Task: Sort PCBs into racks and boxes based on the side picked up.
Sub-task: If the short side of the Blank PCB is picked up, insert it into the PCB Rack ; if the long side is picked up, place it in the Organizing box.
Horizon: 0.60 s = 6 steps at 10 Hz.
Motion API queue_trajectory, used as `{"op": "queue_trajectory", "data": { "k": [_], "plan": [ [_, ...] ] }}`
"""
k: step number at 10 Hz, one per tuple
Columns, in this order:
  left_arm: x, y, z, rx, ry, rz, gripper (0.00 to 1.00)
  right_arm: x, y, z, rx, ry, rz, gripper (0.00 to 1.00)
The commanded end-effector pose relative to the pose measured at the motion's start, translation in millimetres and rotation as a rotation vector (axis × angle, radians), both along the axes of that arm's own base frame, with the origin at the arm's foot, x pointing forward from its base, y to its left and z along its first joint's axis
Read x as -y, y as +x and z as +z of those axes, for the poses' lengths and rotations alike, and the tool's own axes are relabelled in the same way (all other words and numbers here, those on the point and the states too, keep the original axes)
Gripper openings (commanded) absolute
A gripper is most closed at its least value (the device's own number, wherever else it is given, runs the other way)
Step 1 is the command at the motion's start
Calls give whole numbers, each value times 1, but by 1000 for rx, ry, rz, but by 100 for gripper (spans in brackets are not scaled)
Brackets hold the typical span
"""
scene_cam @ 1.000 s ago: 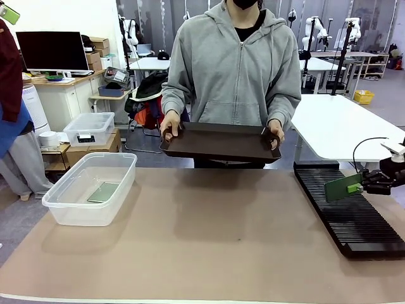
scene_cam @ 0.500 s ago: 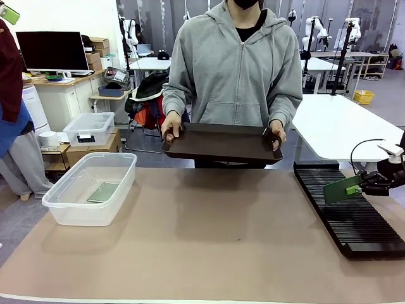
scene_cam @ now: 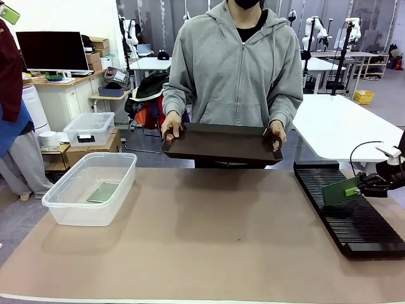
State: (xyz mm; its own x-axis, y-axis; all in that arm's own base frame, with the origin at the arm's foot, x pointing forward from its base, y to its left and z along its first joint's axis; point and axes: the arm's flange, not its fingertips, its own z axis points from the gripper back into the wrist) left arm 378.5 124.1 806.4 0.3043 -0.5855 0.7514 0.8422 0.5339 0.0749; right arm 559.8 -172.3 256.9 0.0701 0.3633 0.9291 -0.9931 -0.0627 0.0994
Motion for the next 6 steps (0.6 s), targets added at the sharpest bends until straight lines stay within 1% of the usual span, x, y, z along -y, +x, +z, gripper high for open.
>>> {"op": "queue_trajectory", "data": {
  "k": [1, 4, 6],
  "plan": [
    [2, -1, -1, -5, -3, 9, 83, -4, 2, -3, -14, -7, -68, 3],
    [2, -1, -1, -5, -3, 9, 83, -3, -7, -10, -29, -12, -93, 3],
    [2, -1, -1, -5, -3, 9, 83, -1, -14, -15, -14, -36, -105, 3]
  ]
}}
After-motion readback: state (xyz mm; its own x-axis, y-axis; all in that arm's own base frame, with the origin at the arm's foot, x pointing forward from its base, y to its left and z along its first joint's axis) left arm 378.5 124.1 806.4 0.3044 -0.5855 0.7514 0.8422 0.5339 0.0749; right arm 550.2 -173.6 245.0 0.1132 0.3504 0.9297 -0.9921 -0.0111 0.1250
